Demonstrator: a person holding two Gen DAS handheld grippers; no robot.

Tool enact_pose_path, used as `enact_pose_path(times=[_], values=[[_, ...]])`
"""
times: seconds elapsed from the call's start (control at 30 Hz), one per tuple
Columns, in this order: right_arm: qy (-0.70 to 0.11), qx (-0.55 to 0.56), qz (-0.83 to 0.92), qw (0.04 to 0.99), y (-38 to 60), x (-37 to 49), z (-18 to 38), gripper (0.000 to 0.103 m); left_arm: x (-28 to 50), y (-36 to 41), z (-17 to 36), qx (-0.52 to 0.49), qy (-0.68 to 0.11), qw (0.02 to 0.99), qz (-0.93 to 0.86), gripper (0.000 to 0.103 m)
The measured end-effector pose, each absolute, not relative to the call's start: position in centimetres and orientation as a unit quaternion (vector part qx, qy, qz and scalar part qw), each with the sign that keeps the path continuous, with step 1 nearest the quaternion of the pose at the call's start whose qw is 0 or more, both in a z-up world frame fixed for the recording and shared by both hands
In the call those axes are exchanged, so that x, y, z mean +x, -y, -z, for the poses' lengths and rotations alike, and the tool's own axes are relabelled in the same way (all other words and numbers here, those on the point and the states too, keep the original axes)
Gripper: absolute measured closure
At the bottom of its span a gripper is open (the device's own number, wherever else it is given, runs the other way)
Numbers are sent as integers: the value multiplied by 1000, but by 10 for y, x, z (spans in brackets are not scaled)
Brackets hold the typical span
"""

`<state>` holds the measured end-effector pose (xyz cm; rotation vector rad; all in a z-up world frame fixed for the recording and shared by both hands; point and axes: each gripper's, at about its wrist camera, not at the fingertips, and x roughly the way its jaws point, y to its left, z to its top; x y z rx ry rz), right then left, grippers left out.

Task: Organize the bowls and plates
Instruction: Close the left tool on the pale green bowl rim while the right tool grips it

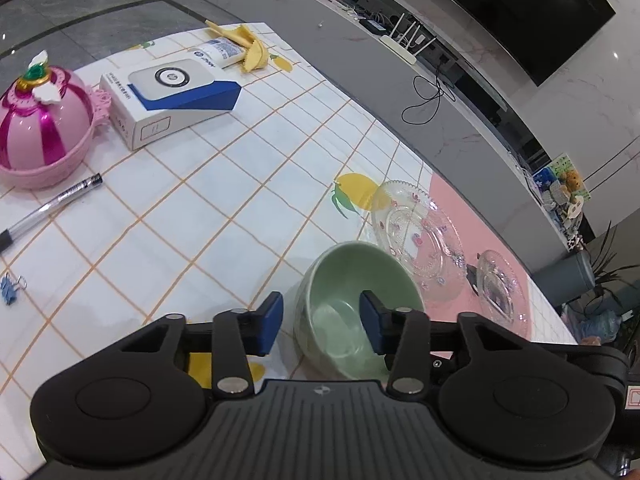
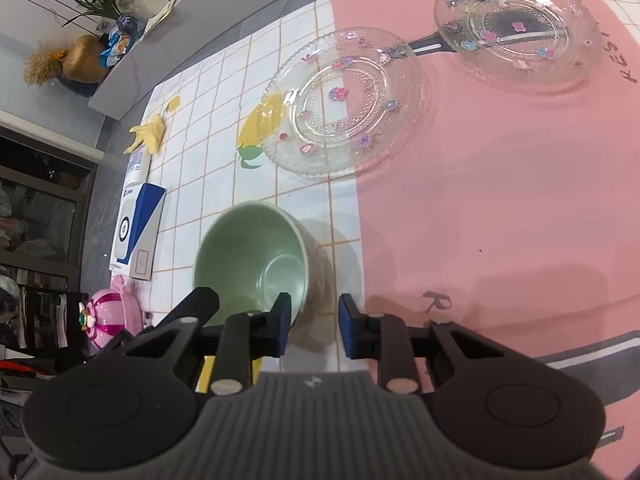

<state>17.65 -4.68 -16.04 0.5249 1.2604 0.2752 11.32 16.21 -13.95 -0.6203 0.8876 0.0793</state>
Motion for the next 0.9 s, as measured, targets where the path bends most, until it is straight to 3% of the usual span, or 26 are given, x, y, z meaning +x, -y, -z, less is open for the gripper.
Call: enact_pose_path(times=[0.17,0.47,0.9], values=[[-580,247,-129,766,45,179,164,86,119,-159,144,-283,-429,857,-42,75],[-576,249,-127,769,43,178,164,90,121,-153,146,-263,-436,859,-56,85],[-563,245,-136,778,44,154,141,89,94,-150,119,-265,-417,867,-66,86]])
